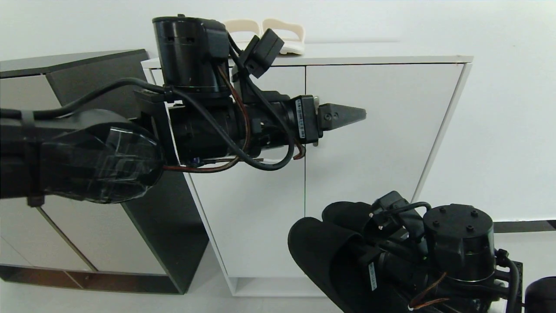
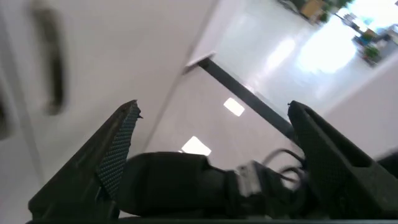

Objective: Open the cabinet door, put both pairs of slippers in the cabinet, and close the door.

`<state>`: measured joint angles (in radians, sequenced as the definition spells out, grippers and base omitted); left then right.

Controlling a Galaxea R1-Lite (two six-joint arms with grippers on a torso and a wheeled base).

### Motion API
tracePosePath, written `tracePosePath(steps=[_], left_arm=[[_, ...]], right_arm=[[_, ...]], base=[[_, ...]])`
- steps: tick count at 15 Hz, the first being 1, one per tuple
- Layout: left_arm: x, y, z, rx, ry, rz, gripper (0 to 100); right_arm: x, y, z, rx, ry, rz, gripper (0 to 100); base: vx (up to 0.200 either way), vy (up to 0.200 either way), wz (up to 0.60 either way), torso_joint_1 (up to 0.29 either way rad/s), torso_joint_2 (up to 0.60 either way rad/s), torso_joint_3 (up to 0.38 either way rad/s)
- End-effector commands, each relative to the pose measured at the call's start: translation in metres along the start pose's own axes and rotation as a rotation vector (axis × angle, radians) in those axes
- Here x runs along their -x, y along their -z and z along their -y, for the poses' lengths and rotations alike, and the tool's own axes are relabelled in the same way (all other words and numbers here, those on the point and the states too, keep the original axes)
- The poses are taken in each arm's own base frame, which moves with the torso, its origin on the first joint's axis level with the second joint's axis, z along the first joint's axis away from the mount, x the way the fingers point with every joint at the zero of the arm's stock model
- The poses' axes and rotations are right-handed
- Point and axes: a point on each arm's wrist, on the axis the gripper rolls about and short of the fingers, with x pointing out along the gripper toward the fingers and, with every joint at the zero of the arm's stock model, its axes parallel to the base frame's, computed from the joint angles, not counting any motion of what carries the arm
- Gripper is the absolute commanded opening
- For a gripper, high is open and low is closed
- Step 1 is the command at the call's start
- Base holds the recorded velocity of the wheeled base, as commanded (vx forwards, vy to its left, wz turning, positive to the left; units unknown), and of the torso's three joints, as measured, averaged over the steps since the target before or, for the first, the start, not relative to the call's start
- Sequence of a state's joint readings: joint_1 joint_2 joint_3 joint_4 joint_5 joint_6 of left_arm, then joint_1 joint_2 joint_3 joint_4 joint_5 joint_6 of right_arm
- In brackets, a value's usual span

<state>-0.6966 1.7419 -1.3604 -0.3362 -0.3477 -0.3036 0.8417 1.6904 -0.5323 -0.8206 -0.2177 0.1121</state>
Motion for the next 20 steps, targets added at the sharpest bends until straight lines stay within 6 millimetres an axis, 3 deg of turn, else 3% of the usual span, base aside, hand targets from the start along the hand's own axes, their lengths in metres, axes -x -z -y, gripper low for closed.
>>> tracePosePath(steps=[1,10,20], left_arm=[[-0.009,0.006,-0.009,0.003,-0.038,-0.01,100],[-0.031,0.001,-0.025,-0.021,-0.222,0.07,100],[-0.051,0.005,-0.039,-0.018,-0.241,0.066,100]], right_arm=[[0.0,0.0,0.0,0.001,0.001,-0.001,0],[0.0,0.001,0.001,-0.001,0.005,-0.003,0],[0.001,0.0,0.001,-0.001,0.006,0.002,0]], base=[[0.0,0.0,0.0,0.0,0.0,0.0],[0.0,0.0,0.0,0.0,0.0,0.0],[0.0,0.0,0.0,0.0,0.0,0.0]])
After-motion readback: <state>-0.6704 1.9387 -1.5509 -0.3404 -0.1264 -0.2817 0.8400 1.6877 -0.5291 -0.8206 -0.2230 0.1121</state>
